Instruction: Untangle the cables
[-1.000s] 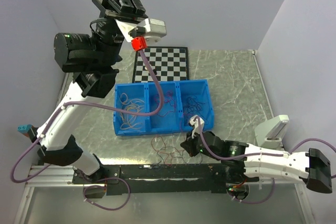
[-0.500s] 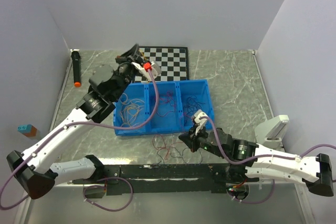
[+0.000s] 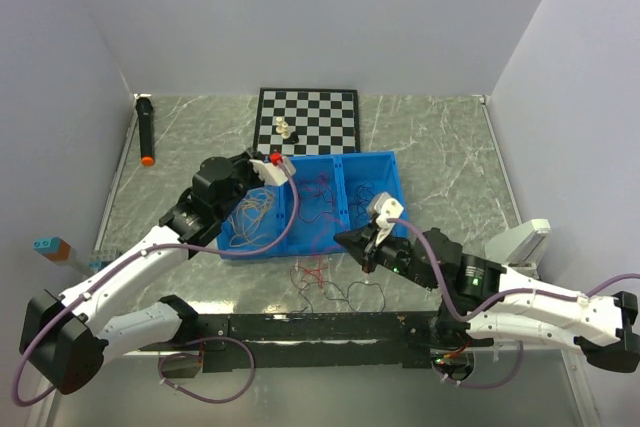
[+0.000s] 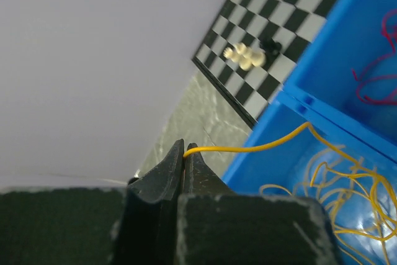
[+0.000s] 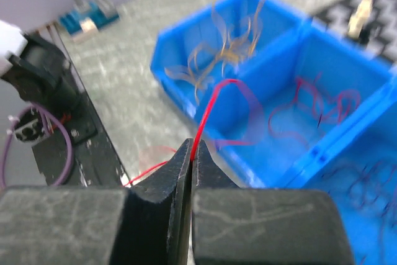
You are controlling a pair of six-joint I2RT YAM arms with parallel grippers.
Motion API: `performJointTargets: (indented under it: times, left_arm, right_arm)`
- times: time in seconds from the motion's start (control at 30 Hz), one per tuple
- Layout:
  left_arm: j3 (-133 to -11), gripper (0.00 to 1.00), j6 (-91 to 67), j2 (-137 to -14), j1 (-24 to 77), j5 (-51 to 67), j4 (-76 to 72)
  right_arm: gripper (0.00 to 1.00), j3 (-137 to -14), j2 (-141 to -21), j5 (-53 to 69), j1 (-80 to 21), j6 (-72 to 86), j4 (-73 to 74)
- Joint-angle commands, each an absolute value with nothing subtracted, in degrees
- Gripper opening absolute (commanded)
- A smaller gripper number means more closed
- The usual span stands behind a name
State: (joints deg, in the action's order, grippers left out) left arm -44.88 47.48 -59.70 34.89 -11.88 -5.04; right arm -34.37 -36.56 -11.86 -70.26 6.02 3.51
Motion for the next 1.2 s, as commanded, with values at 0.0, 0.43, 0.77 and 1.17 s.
performJointTargets:
  times: [0.0, 0.43, 0.77, 1.17]
  left_arm:
    - [-41.49, 0.01, 45.17, -58.97, 34.63, -12.92, -8.52]
    - [-47.01, 0.99, 36.57, -58.64, 33.14, -0.56, -0.28]
    - [-61.68, 0.97, 34.99, -52.72, 32.08, 44.71, 23.44]
    - [-71.64, 0.98, 25.32, -58.71, 41.57, 58.62, 26.81]
  right_arm:
    - [0.00, -40.86, -36.65, -10.99, -70.75, -1.30, 0.97]
    - [0.00, -44.65, -39.46, -7.82, -70.75, -3.16, 0.53]
    - [0.00, -48.16, -41.04, -8.79, -70.66, -3.95, 0.35]
    - [0.00, -56.42, -46.14, -5.80, -70.66, -6.94, -1.76]
